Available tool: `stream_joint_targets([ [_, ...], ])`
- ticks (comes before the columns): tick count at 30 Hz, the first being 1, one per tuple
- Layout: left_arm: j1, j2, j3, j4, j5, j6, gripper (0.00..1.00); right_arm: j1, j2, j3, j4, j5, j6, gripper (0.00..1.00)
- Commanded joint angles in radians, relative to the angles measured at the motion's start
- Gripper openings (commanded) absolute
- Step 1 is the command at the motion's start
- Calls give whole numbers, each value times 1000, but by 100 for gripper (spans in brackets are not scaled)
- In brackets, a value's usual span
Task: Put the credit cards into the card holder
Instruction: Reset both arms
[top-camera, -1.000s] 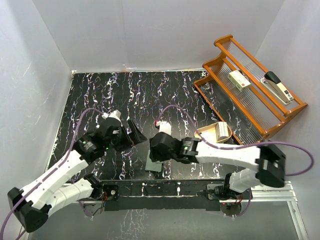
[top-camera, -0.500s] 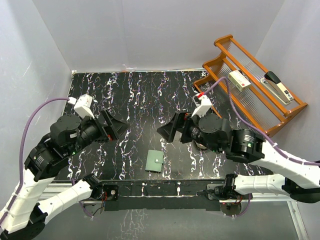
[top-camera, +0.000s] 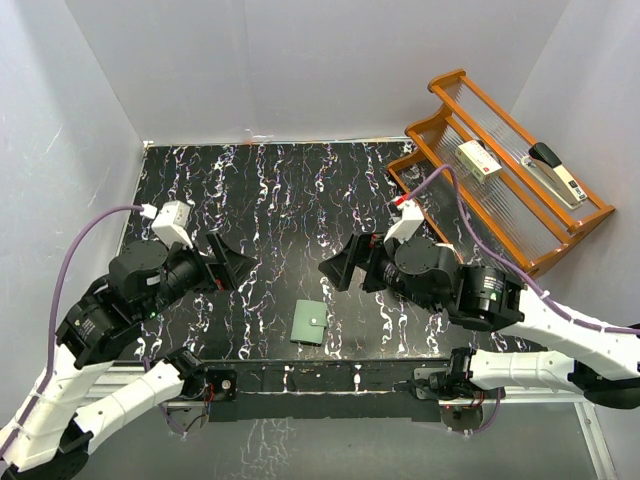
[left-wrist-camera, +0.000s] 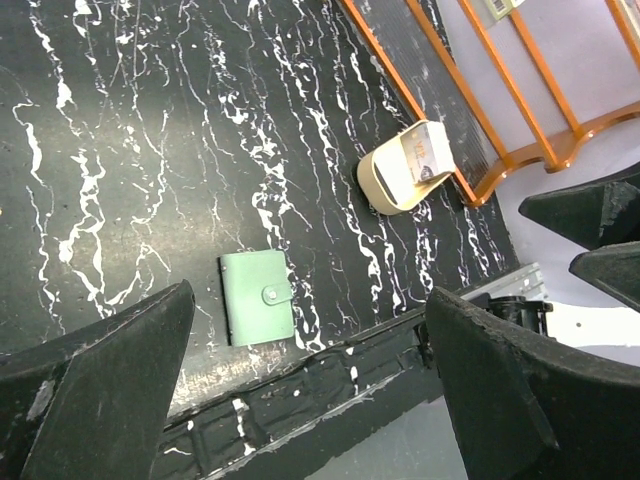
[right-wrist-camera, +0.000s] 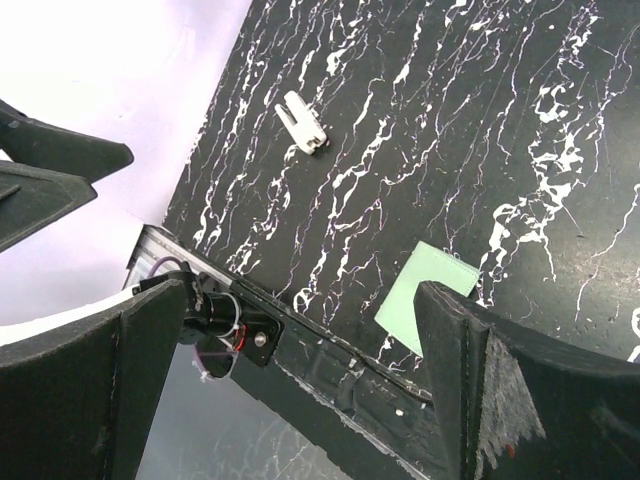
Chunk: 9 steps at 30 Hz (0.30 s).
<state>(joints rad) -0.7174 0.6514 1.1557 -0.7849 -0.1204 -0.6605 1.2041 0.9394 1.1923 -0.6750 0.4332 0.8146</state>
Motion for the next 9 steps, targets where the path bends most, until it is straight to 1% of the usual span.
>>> stream_joint_targets([
  [1, -3, -26, -15, 14, -73, 27, 99, 2, -30, -23, 99, 37, 10, 98],
  [4, -3, -33, -12, 4, -102, 18, 99, 2, -22, -27, 115, 28, 17, 98],
  [9, -3, -48, -16, 12, -110, 20, 99, 2, -8, -28, 120, 23, 24, 98],
])
